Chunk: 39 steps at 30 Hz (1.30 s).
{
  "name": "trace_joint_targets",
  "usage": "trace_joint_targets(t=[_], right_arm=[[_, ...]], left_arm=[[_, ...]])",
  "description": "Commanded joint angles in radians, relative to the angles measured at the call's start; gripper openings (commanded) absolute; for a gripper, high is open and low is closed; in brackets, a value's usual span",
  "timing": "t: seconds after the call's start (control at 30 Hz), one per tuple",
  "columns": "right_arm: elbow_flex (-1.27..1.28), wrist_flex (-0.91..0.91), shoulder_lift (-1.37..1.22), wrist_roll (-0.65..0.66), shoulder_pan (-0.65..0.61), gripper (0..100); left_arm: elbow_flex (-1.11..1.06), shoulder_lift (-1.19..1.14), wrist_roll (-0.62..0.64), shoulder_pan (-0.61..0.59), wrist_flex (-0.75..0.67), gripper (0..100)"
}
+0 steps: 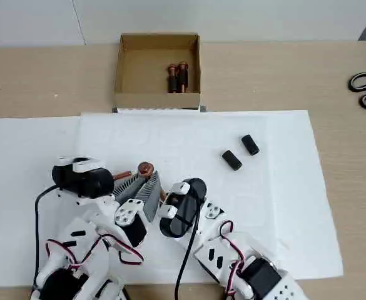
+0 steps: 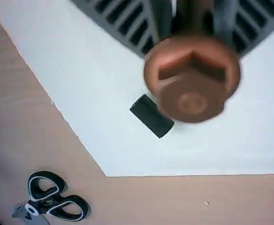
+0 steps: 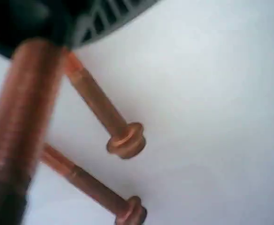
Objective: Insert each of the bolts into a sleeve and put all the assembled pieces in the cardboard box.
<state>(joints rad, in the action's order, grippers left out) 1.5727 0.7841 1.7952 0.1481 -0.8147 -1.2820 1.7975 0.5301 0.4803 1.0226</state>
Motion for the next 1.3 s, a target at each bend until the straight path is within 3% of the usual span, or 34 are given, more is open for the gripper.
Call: trace_joint_targets(t=[0.0, 0.53, 1.07, 1.27], right_arm=[[-0.063, -0.001, 0.001, -0.006, -0.007, 0.2], [-0.054, -0.002, 0.001, -0.006, -0.008, 0.2], [-0.080, 0.001, 0.002, -0.005, -0.008, 0.2], [-0.089, 0.001, 0.001, -0.002, -0.008, 0.2]], left_arm=[[-0.007, 0.005, 0.006, 0.003, -0.005, 1], [-0.007, 0.005, 0.009, 0.006, -0.072, 1], [-0.028, 0.005, 0.000, 0.048, -0.037, 1], [-0.027, 0.006, -0.107, 0.051, -0.023, 1]])
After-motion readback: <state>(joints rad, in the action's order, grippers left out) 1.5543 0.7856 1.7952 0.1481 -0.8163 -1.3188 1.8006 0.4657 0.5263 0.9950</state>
